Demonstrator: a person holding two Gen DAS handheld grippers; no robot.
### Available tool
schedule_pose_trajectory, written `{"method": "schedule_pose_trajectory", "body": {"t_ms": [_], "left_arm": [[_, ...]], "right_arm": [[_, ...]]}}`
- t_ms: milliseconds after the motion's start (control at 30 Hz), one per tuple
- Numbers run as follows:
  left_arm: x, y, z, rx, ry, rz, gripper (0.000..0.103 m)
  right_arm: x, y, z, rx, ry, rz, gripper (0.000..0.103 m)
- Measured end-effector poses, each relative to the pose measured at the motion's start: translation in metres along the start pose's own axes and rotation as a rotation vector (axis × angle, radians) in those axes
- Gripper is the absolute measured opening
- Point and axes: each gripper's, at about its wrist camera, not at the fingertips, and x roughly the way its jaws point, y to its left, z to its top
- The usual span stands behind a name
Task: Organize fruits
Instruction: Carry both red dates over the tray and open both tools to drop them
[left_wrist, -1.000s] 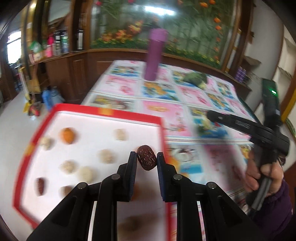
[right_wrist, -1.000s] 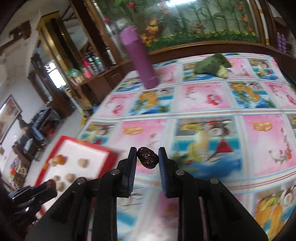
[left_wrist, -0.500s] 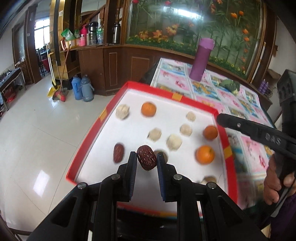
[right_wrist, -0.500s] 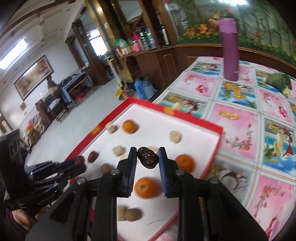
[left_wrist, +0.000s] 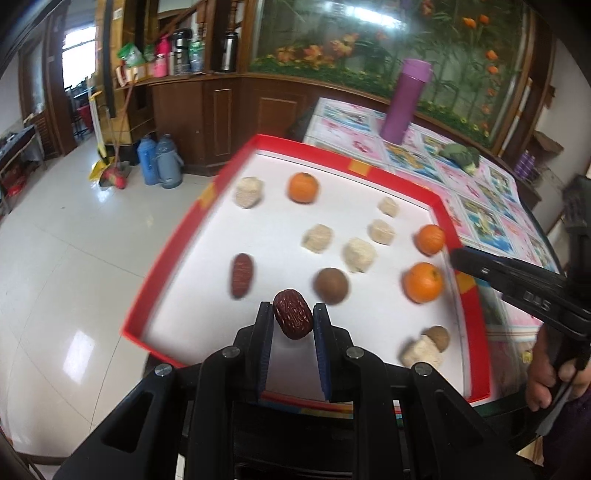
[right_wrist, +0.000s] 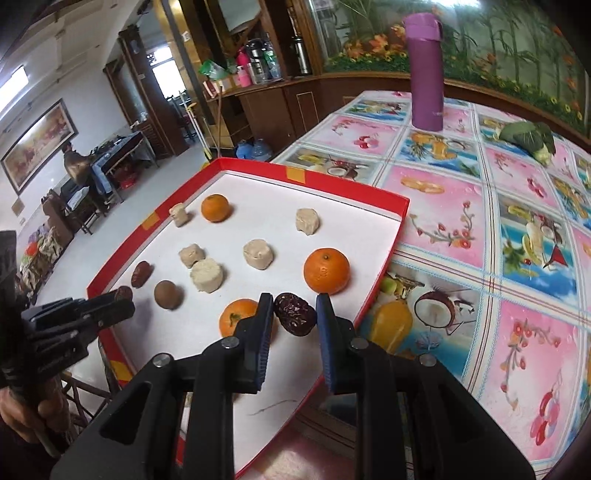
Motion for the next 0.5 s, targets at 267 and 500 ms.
{"method": "schedule_pose_trajectory", "body": {"t_ms": [267, 500], "left_arm": [[0.011, -0.009, -0.001, 0.028, 0.041, 0.018, 0.021], [0.013, -0.006, -0.001, 0.026, 0.057, 0.043, 0.021]], "right_arm": [[0.018, 0.003, 0.003, 0.006, 0.034, -0.033, 0.026], [0.024, 0.004, 0.002, 0.001, 0.066, -0.045, 0.026]]}}
